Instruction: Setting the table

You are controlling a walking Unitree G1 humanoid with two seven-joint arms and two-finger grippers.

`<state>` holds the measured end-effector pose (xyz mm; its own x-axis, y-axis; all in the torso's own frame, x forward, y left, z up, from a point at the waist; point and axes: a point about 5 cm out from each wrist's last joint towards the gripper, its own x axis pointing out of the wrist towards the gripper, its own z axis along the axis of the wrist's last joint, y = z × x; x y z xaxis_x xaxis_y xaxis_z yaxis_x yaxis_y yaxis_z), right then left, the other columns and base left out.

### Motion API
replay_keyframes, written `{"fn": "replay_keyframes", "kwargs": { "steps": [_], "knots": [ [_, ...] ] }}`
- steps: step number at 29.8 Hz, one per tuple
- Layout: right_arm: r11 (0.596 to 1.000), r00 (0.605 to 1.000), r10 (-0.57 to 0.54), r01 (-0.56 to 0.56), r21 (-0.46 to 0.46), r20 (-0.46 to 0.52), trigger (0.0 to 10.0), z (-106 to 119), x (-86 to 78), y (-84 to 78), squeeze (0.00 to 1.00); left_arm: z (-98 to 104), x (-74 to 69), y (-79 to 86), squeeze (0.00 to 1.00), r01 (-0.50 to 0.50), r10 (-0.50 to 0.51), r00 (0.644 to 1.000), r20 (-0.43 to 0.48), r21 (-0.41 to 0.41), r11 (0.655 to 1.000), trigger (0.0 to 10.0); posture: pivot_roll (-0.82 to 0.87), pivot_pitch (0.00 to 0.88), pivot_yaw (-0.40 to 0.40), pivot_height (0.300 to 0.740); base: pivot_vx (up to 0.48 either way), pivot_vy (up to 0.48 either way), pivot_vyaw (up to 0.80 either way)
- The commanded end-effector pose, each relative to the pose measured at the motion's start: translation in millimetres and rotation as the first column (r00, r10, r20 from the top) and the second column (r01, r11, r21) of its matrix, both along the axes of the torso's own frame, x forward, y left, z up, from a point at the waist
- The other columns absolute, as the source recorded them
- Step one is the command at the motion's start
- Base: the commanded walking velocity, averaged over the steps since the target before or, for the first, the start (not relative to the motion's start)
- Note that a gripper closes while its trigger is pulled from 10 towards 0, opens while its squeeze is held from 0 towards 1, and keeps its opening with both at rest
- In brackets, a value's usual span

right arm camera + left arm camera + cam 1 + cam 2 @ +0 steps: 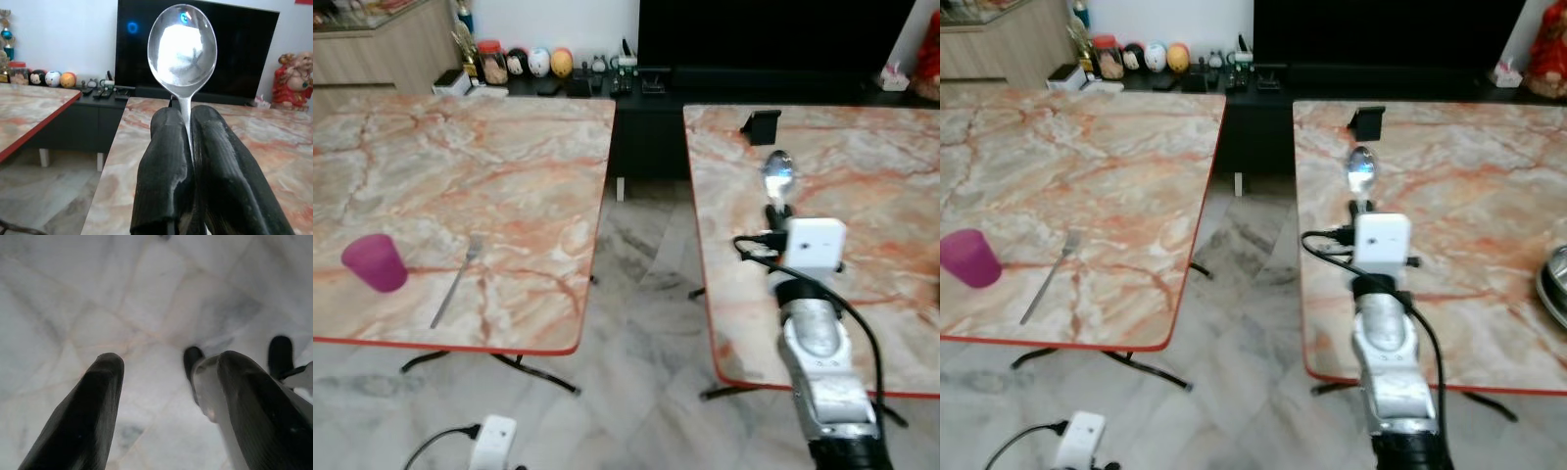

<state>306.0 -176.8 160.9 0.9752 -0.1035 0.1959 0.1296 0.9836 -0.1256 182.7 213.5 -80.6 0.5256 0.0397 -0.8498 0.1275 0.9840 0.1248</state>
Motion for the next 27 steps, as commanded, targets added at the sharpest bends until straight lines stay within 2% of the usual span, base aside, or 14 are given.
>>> {"fn": "replay_keyframes", "kwargs": {
  "steps": [1,6,10,27],
  "knots": [
    [1.0,1.0,0.015,-0.015,0.001,0.018,10.0,3.2,-1.1,5.3,0.0,-1.1,-4.0,4.3,0.0,0.016,-0.016,1.0,-0.016,0.02,1.0,10.0,-0.03,0.0,0.008,0.74,0.0,-0.345,0.0],
    [1.0,0.999,0.024,-0.025,0.002,0.021,10.0,3.1,-2.0,9.3,0.0,-2.5,-7.5,4.8,0.0,0.032,-0.031,0.999,-0.027,0.024,0.999,10.0,-0.04,0.0,0.015,0.74,0.0,-0.34,0.0],
    [1.0,0.999,0.014,-0.014,0.008,0.03,10.0,6.3,-0.9,5.7,0.0,-3.1,-8.9,4.7,0.0,0.04,-0.039,0.999,-0.03,0.025,0.999,10.0,-0.04,0.0,0.016,0.74,0.0,-0.341,0.0],
    [1.0,1.0,0.005,-0.005,0.003,0.027,10.0,9.9,6.2,4.5,0.0,-0.3,-3.0,5.1,0.0,0.028,-0.027,1.0,-0.012,0.023,0.999,10.0,-0.04,0.0,0.013,0.74,0.0,-0.342,0.0]
  ]
}}
